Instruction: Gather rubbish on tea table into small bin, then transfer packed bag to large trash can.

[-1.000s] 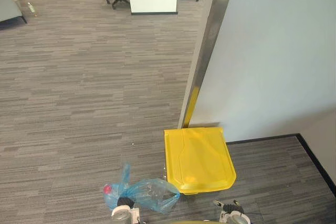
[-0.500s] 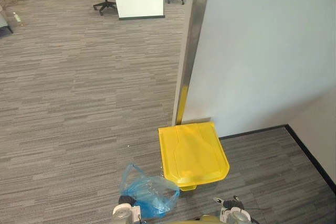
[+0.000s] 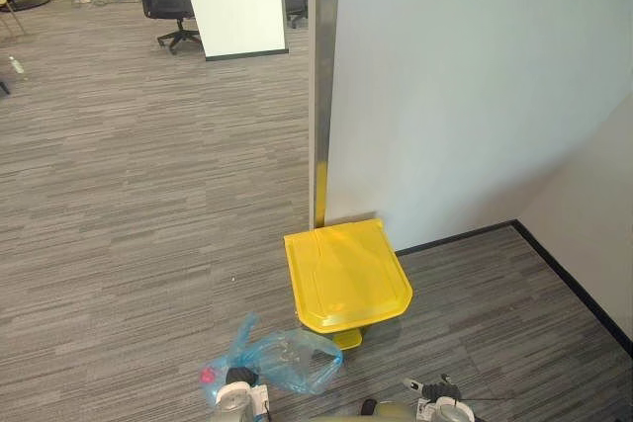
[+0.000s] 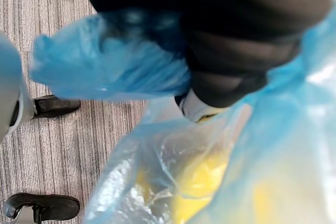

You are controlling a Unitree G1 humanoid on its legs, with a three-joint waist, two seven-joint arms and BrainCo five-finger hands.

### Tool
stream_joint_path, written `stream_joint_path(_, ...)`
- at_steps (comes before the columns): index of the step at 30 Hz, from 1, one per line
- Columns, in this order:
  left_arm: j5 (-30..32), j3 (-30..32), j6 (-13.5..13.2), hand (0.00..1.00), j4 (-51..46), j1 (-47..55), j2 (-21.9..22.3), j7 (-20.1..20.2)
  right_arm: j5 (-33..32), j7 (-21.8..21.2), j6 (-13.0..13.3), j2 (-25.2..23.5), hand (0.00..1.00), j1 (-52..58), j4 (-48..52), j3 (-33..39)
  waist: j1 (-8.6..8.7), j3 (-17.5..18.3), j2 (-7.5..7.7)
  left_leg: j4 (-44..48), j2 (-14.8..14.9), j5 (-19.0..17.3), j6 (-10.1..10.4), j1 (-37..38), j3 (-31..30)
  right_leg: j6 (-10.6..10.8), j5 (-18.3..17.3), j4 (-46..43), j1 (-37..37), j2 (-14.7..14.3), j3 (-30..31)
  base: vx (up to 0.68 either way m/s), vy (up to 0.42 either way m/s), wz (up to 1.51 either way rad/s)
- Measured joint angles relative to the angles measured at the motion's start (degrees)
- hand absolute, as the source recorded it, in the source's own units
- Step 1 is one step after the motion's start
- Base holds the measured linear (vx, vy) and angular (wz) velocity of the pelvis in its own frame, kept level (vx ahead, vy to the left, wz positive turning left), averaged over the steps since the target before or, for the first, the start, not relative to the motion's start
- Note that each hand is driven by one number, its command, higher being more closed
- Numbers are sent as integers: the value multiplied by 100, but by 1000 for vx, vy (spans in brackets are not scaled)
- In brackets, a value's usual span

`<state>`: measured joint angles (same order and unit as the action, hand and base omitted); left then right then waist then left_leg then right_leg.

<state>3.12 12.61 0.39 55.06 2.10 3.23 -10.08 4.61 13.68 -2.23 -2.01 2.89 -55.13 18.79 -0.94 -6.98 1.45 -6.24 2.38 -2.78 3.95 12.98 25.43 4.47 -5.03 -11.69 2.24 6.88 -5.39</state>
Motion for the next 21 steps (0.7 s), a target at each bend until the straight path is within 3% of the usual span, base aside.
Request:
stream_joint_path(7,-99,238,2,100,23,-35,-14,-65,53,-2,-9,-24,0,45,-15,5,-108,63,66,115,-26,10,-94,7,-34,-3,103,4,-74,24,-32,164,51,2)
stream_joint_path(14,-101,446,0,100,31,-60,32,-96,41,4,-14,-16,0,47,-90,6,-123,46,47,489,17,-285,-157,-7,-152,-10,97,-96,-226,104,-170,51,31,7)
stream_joint_path(16,-105,445,0,100,47,-89,35,-99,-22,29,-8,24,0,32,-76,30,-132,-14,10,616,-8,-485,-223,-27,-254,22,-17,-727,-18,235,-194,-84,39,12)
stream_joint_path(19,-113,456,6,100,78,-140,11,-105,-96,43,28,41,0,-29,56,183,-118,-88,-41,1125,-8,-898,-298,-79,-463,-58,121,-2526,769,441,-30,-43,19,23)
stream_joint_path(20,-111,596,4,100,121,-162,-36,-116,-128,50,45,56,0,-87,32,247,-119,-129,4,1410,63,-1131,-354,13,-558,-79,-26,-3130,1170,376,79,59,7,19)
stream_joint_path(21,-109,670,7,100,170,-164,-84,-124,-129,53,44,55,0,-129,33,252,-137,-136,-4,1538,99,-1231,-373,6,-553,-55,-73,-3086,1342,295,71,91,-5,0)
